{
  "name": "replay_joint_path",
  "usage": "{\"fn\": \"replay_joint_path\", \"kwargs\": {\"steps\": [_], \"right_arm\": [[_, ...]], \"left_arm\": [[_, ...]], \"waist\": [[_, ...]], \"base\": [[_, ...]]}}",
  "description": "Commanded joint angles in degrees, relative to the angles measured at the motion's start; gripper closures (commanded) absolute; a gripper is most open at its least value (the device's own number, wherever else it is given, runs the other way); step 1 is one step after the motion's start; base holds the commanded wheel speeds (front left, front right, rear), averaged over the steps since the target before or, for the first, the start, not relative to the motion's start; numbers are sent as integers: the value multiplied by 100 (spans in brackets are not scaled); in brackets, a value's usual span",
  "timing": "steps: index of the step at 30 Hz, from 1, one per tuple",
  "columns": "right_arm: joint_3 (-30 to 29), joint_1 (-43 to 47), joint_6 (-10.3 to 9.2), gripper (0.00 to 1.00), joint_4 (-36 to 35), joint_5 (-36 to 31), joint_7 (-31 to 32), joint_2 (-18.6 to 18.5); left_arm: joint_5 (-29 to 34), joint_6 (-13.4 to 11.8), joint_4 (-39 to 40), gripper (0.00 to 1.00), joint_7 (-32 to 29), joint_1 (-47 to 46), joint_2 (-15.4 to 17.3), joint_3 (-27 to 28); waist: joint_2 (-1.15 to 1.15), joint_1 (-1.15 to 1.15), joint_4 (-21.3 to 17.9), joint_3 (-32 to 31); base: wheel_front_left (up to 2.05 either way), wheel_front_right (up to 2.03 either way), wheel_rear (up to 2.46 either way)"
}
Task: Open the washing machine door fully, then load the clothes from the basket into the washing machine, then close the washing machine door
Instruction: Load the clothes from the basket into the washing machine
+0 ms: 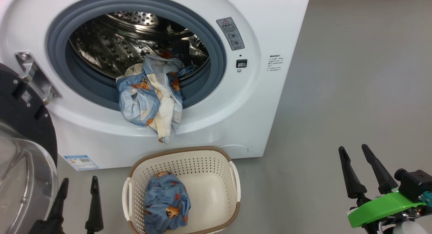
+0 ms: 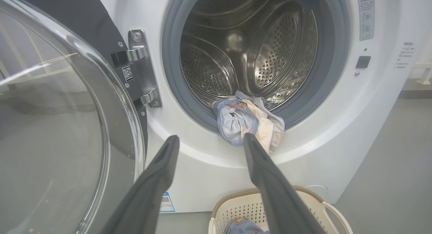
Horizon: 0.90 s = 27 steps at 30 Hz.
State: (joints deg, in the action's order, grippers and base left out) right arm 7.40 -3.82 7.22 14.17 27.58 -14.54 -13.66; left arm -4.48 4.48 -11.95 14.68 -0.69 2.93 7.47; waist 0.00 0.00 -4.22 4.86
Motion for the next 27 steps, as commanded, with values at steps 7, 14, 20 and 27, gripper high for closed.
{"fn": "replay_joint_path", "kwargs": {"steps": [7, 14, 20, 27], "right_arm": [[103, -35, 26, 0, -167, -33, -46, -101], [119, -187, 26, 0, -211, -48, -46, -30], [162, -480, 26, 0, -252, -63, -46, 50], [233, -884, 26, 0, -282, -97, -46, 207]], "left_arm": [[-28, -16, 119, 0, 31, -55, 40, 176], [-13, 31, -91, 0, 31, -365, 38, 105], [-14, 99, -461, 0, 32, -977, 113, 47], [33, 168, -1135, 0, 32, -1919, 247, -92]], "waist": [[0, 0, -60, 90], [0, 0, -141, 430], [0, 0, -237, 929], [0, 0, -370, 1578]], "base": [[0, 0, 0], [0, 0, 0], [0, 0, 0], [0, 0, 0]]}}
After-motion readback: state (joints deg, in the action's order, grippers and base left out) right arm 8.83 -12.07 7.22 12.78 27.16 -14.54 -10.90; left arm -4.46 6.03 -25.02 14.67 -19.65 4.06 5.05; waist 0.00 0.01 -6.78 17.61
